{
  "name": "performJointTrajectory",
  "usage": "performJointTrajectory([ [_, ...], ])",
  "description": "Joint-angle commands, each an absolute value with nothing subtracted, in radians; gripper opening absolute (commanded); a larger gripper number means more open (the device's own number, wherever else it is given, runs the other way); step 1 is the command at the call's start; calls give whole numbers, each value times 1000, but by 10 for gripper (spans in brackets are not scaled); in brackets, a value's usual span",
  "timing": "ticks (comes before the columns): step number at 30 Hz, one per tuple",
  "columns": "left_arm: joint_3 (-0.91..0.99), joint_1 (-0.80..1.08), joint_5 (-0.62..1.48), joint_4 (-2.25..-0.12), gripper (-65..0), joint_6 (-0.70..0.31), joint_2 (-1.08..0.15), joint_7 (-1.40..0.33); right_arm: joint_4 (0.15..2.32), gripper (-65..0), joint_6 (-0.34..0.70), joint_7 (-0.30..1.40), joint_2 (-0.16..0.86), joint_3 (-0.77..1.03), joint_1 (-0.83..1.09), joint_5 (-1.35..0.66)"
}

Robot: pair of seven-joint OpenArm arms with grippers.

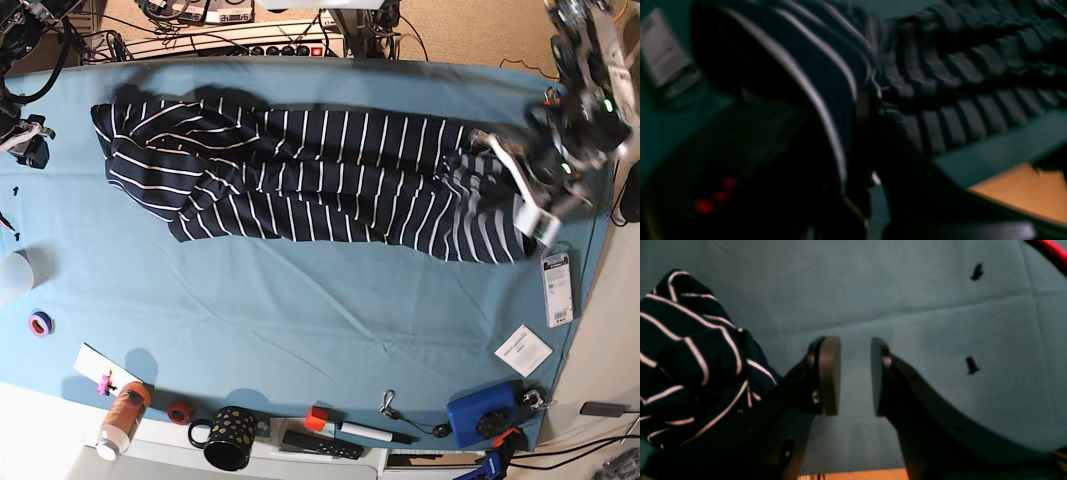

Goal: Layout the t-shirt on the table in an organized manner, then fold the t-shirt properly
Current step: 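Lift the shirt end with the left gripper and fold it toward the collar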

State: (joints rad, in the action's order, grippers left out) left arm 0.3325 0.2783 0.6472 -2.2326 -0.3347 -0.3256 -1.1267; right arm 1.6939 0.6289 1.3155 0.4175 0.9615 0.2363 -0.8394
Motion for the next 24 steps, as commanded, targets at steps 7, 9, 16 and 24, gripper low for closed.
performJointTrajectory([
  [7,172,313,612,-2356,-650,-329,-224,-1053,1707,-491,632,1293,446,969,232,-856],
  [9,79,301,540,-2356,-650,-310,-199,-1041,1707,-491,632,1293,445,969,232,-856],
  [16,-218,245,200,-2312,-650,-167,-110,-1009,1707,-491,632,1293,446,969,232,-856],
  [24,-421,148,-29,-2107,-650,-66,11,-1020,1707,-491,632,1292,445,969,232,-856],
])
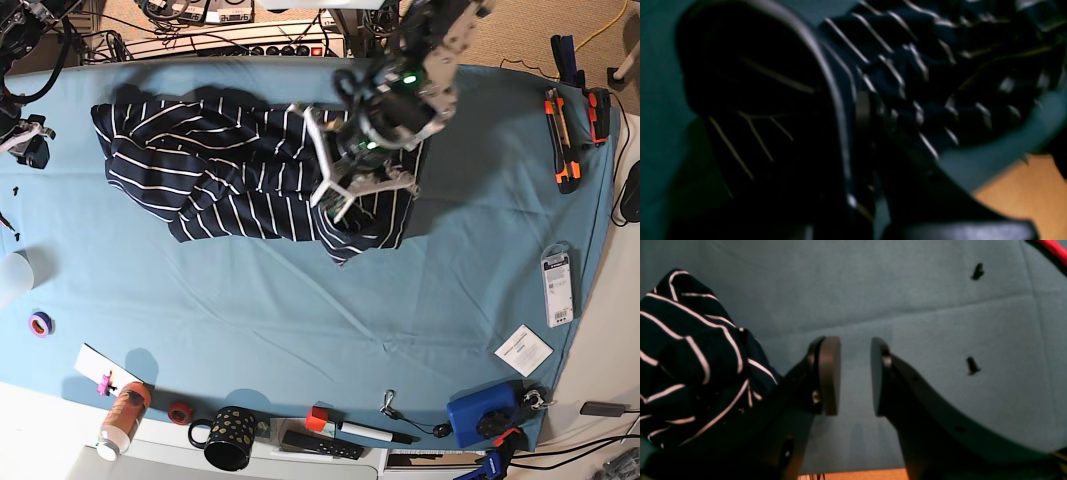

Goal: Layout the t-shirt on the table in an organized manner, then fold the t-shirt properly
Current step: 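Lift the shirt end with the left gripper and fold it toward the collar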

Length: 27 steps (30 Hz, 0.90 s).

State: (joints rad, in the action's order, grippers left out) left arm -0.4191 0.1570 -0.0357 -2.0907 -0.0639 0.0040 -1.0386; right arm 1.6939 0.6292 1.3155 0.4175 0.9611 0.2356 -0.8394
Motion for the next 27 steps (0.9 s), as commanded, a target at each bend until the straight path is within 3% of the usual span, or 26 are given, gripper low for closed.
performJointTrajectory([
  [1,-431,139,-46,-2090,-650,-54,24,-1024,1707,-491,632,1292,446,969,232,-856],
  [5,-443,117,-61,-2007,-650,-60,67,-1023,1707,-491,632,1291,446,969,232,-856],
  [8,-443,117,-55,-1971,-650,-130,81,-1005,1707,-491,632,1289,445,969,232,-856],
  [12,-443,116,9,-1967,-404,-139,95,-977,1707,-491,632,1271,446,969,232,-856],
  [14,-443,115,23,-1969,-350,-139,108,-967,1707,-491,632,1265,446,969,232,-856],
  [22,-463,112,98,-2143,-350,-151,157,-971,1707,-491,632,1260,445,969,232,-855],
  [27,-466,154,-84,-2280,-350,-99,157,-970,1707,-491,632,1259,445,969,232,-855],
])
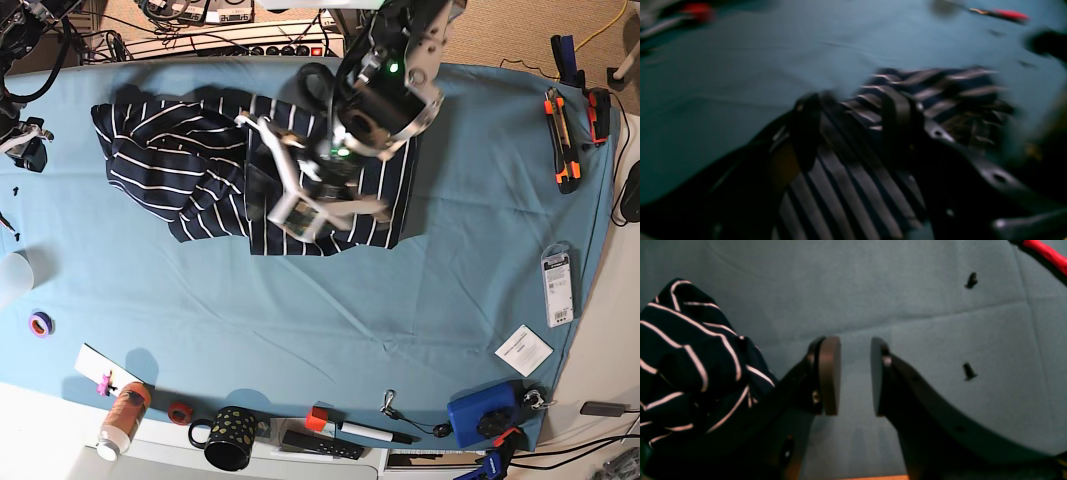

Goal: Layout the t-shirt on the table in an organized manner, then fold the t-shirt properly
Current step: 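Lift the shirt end with the left gripper and fold it toward the collar, then release the folded shirt with the left gripper and raise it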

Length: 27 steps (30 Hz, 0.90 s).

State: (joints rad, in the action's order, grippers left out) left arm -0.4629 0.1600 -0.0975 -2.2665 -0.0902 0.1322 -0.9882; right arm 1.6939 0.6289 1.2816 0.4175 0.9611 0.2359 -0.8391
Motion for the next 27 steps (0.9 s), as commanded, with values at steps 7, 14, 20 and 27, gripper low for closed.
performJointTrajectory([
  [7,-466,255,-166,-2271,-350,-42,43,-978,1707,-491,632,1259,446,969,232,-856],
  [14,-466,290,-119,-2154,-391,-41,31,-875,1707,-491,632,1261,446,969,232,-856],
  [20,-466,272,-131,-1979,-391,-42,31,-856,1707,-491,637,1266,446,969,233,-857],
  [27,-466,260,-234,-2045,-391,-10,35,-899,1707,-491,662,1264,446,969,233,-878],
])
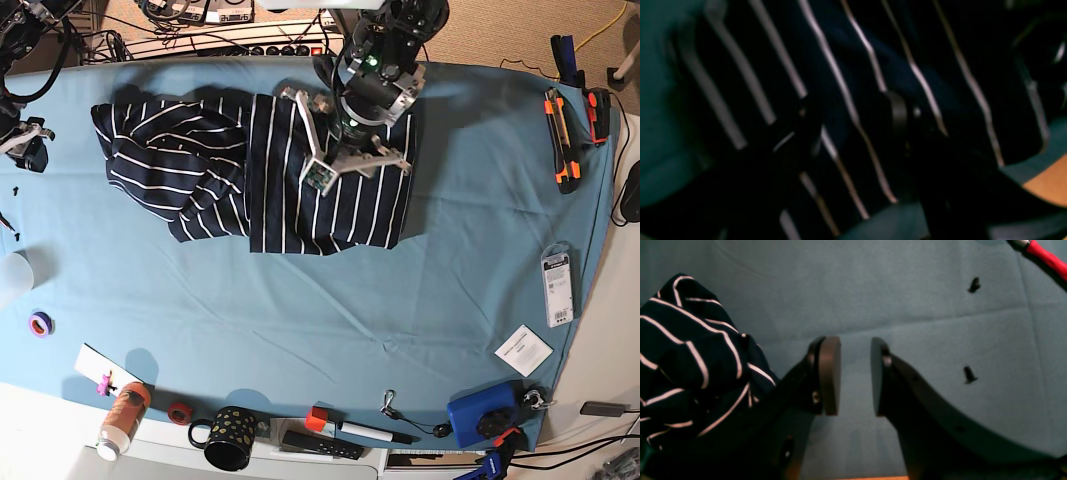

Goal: Layout the t-shirt on the table in an organized manner, then fold the t-shirt properly
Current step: 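Release the folded shirt with the left gripper and raise it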

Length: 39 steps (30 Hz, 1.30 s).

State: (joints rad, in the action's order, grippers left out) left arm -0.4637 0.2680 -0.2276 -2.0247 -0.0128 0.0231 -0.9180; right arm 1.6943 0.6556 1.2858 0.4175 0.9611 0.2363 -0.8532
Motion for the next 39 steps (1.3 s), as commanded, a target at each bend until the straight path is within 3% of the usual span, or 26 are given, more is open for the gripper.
performJointTrajectory([
  [1,-466,261,-261,-2070,-391,10,35,-908,1707,-491,662,1266,446,969,233,-895],
  [6,-460,260,-415,-2100,-391,50,30,-904,1707,-491,662,1268,446,969,232,-954],
  [13,-310,253,-332,-1926,-391,4,31,-867,1707,-489,698,1335,446,969,232,-974],
  [16,-230,241,-329,-1883,-391,-1,31,-893,1707,-410,698,1382,446,969,233,-1002],
  [23,-182,233,-325,-2043,-391,0,31,-953,1707,-408,698,1396,443,969,232,-1223],
  [33,-187,239,-223,-2194,-391,-1,31,-954,1707,-398,698,1396,443,969,233,-1153],
  [37,-187,253,-223,-2194,-391,-1,31,-953,1707,-333,698,1396,447,967,236,-1128],
  [39,-187,256,-223,-2194,-391,-1,31,-954,1707,-332,698,1396,446,965,235,-1130],
])
